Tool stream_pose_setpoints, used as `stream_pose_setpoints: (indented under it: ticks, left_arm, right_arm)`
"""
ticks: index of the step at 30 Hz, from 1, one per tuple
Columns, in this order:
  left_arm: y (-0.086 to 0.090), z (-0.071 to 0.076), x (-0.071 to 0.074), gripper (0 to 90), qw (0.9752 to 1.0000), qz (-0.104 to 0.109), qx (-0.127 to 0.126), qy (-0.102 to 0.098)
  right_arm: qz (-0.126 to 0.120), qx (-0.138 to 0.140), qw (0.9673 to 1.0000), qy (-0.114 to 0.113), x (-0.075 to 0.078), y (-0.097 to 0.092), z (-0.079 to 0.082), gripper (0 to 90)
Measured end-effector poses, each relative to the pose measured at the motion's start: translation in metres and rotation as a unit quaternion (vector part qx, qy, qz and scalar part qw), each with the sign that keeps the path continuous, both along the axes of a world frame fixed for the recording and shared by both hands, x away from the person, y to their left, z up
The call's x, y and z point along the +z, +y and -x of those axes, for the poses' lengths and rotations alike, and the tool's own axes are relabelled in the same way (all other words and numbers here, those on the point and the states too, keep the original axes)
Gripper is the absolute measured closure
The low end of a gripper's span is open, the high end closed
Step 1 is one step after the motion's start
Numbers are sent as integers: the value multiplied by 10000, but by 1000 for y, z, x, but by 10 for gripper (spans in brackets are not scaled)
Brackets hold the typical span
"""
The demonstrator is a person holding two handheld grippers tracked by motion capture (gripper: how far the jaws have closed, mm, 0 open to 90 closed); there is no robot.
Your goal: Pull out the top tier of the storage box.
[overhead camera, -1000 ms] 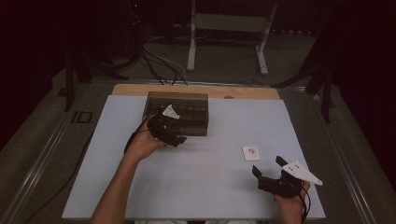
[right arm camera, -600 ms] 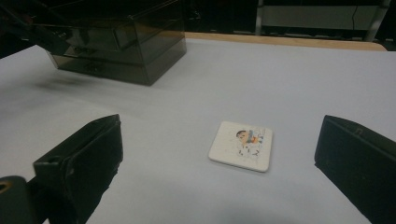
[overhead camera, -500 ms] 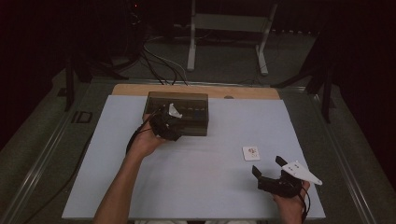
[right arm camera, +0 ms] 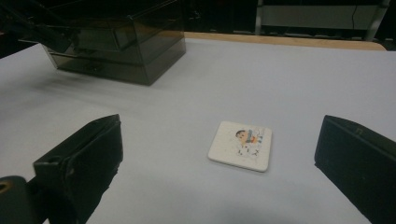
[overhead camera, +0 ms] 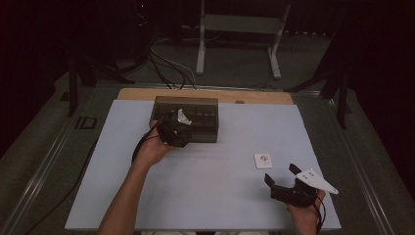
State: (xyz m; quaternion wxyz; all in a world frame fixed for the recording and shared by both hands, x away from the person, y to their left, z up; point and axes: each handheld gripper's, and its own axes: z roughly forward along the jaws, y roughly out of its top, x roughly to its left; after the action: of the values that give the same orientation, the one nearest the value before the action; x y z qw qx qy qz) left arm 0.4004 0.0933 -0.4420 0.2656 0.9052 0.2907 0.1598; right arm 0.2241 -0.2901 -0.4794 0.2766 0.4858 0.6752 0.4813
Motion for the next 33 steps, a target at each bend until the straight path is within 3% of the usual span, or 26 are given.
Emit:
stream_pose_setpoints:
  ticks: [33]
  left_arm:
    - [4, 24, 1, 537, 10000, -1, -62, -37]
  right_arm:
    - [-4, 42, 10000, 30, 0, 0, 0, 14]
